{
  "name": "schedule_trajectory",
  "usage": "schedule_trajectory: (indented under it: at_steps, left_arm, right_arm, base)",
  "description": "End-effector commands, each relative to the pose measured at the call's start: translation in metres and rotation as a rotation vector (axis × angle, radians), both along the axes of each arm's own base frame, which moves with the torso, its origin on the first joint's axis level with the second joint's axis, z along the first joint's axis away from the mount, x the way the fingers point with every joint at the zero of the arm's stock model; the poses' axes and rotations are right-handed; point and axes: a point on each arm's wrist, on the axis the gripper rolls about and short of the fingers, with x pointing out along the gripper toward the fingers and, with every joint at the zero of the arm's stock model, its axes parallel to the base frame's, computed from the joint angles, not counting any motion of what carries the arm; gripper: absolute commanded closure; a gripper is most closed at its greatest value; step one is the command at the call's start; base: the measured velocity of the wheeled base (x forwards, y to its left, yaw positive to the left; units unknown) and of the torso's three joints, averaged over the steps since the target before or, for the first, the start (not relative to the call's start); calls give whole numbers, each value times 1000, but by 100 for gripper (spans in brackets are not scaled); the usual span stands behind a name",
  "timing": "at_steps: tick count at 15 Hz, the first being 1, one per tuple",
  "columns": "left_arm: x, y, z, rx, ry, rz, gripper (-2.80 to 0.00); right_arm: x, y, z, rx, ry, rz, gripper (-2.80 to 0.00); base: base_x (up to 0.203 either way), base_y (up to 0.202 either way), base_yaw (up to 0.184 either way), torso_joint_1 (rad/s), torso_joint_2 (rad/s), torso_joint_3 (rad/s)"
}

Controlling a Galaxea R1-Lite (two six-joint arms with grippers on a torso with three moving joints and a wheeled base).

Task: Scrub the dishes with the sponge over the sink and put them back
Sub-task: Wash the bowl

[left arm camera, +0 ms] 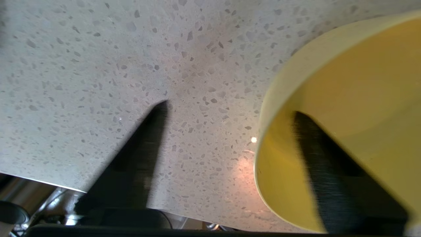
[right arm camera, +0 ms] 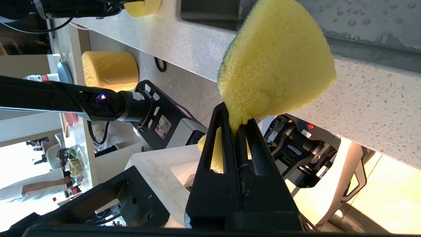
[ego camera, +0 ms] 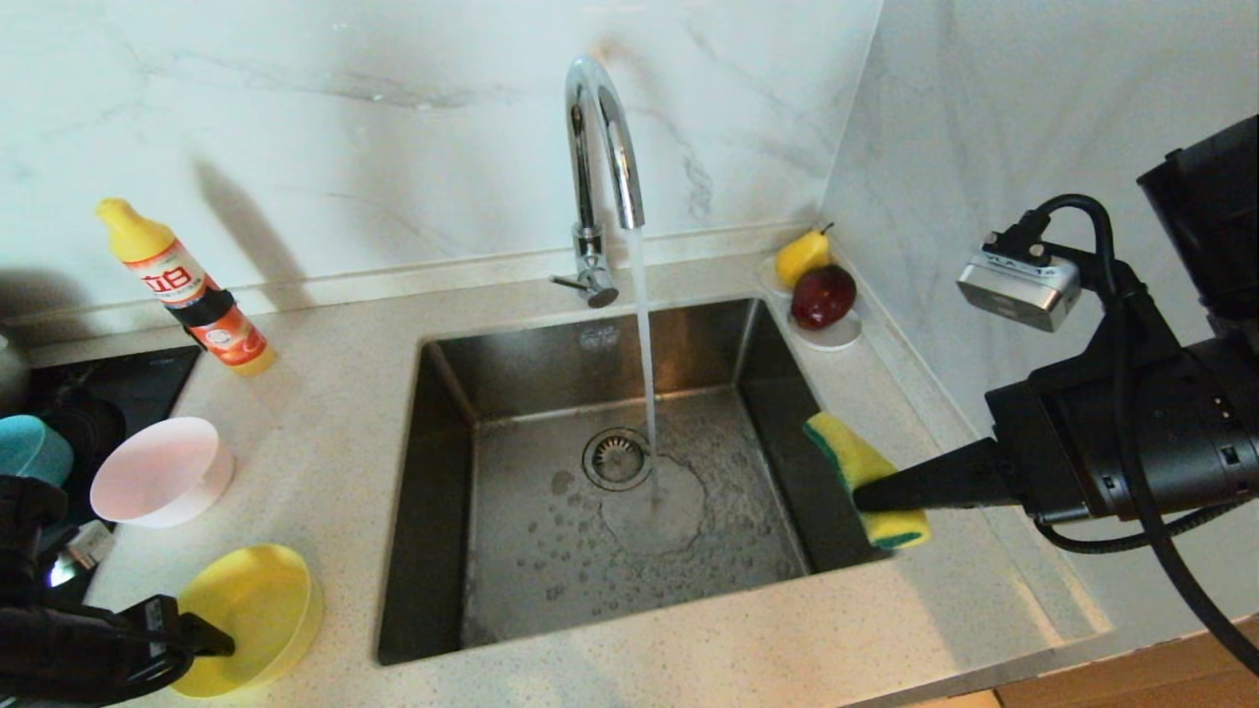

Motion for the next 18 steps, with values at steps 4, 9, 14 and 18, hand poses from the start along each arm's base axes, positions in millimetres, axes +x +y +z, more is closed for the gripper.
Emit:
schedule_trajectory:
  at_steps: [4,9,14,18]
  left_arm:
    - [3,2,-4,-11,18,3,0]
    - [7,4,0,-16,-5,32,0]
    - [10,5,18,-29,-80,89,0]
    - [12,-1,59,-101,-233,71,0]
  right_arm:
    - [2,1,-2,-4,11,3,0]
    - [2,2,-3,0,9,4,0]
    - [1,1,-3,0,8,4,0]
    - [3,3,-4,-2,10,6,0]
  base:
    - [0,0,0,0,0,0]
    - [0,0,0,0,0,0]
    - [0,0,0,0,0,0]
    - [0,0,0,0,0,0]
